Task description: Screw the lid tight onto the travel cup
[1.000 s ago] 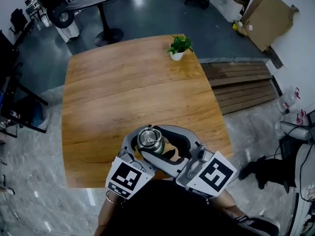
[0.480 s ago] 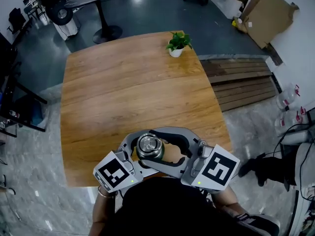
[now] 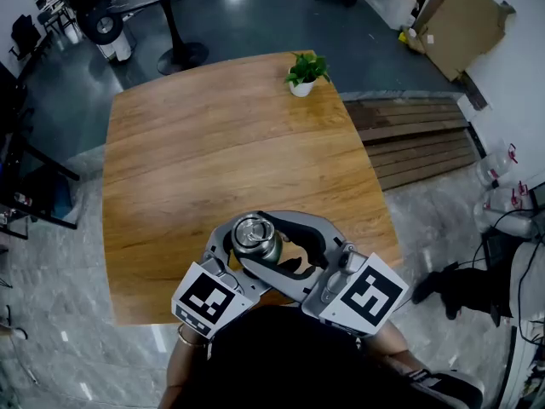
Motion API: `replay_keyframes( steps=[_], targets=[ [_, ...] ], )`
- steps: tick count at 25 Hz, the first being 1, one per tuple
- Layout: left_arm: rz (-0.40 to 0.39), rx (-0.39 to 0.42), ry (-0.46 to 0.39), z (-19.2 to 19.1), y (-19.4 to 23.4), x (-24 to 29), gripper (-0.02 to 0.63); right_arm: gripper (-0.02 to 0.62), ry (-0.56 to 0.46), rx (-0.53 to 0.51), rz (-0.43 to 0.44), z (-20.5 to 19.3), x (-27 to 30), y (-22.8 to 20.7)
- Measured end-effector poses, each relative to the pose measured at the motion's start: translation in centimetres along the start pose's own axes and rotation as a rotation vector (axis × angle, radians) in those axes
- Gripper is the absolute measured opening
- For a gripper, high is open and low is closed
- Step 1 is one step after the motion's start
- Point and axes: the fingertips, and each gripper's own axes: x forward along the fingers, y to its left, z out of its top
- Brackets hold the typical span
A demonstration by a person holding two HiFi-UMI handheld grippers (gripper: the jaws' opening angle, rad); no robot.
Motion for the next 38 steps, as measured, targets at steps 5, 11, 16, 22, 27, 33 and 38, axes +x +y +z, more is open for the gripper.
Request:
replay_keyframes(
  steps=[5,11,16,22,27,33,38],
  targets=[
    [0.058,0.024,0.006,-0.2,0.9,0.0,0.414,0.239,0.005,-0.008,-0.013,-0.2,0.1,-0.2],
    [-0.3,0.079,0.031,-1.3,-2.7,-0.9,0.414,0.243,0.067,0.003,0.141,-1.2,0.1,1.3],
    [-0.245,0.08,0.075,-2.0,-2.1,-0.3,0.414,0.245,0.081,0.004,0.107,-1.7,0.2,0.7],
    [-0.178,0.003,0.067,-1.7,-1.5,0.6,0.414,0.25,0.068,0.014,0.038,-1.6,0.5,-0.3],
    [-0.008,-0.007,0.092,-2.3,0.1,1.3,0.414,0.25,0.084,-0.028,-0.051,-2.1,0.4,-1.3],
    [-0.262,0.003,0.002,-1.5,-2.5,-0.1,0.414,0.25,0.067,0.019,0.12,-1.7,0.1,0.6],
    [-0.252,0.059,0.046,-2.1,-2.4,-0.1,0.416,0.25,0.097,0.005,0.139,-2.3,0.2,0.8]
  ],
)
